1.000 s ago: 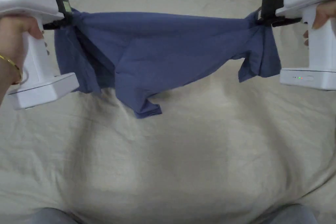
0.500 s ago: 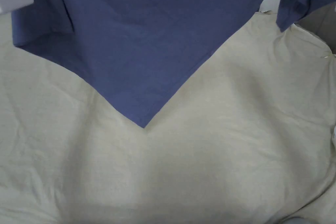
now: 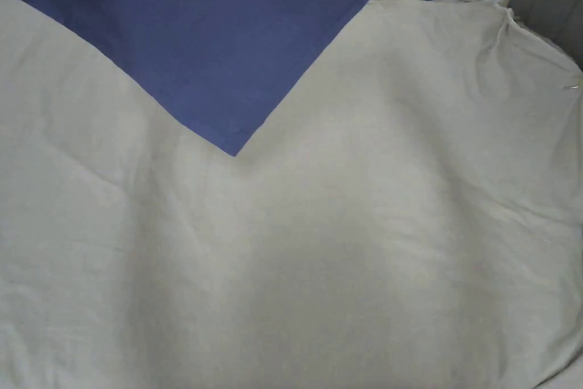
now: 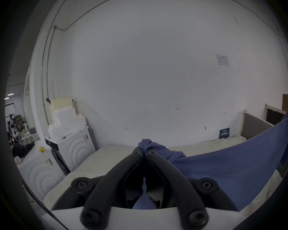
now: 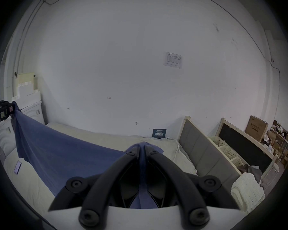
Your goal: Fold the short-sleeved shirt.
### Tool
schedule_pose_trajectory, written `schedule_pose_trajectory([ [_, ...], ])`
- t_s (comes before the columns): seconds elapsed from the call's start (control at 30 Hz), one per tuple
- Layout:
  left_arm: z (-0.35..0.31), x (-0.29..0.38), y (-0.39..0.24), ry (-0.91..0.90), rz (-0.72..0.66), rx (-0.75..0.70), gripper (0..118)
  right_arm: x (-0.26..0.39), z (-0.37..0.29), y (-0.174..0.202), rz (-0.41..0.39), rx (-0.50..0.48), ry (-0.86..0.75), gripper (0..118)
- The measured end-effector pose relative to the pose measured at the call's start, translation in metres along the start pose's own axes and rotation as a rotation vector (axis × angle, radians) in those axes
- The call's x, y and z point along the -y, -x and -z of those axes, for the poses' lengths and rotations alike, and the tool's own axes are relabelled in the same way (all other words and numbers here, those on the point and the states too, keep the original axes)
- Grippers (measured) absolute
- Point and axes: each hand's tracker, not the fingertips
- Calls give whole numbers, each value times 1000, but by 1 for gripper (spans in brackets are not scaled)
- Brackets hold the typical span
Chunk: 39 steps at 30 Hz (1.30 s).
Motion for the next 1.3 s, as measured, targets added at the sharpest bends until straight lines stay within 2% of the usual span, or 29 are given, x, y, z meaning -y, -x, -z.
schedule_pose_trajectory([
  [0.13,54,4,-24,-7,5,-27,0,-3,50,8,-12,50,-37,5],
  [0.3,120,27,-50,6,0,-27,0,14,110,11,25,96,-63,5],
  [0.43,157,65,-74,9,1,-41,0,43,151,16,23,116,-59,5],
  [0.5,172,88,-81,66,22,-12,0,63,164,19,27,117,-46,5],
  [0.63,183,143,-92,148,51,22,0,116,181,22,53,97,46,5],
  [0.9,143,264,-91,372,122,154,0,261,170,15,99,59,324,5],
  [1.0,106,309,-86,427,120,209,0,322,144,9,154,33,413,5],
  [1.13,56,361,-77,516,183,267,0,392,103,7,132,4,545,5],
  [1.3,3,402,-63,569,134,279,0,443,58,3,195,-4,578,5],
])
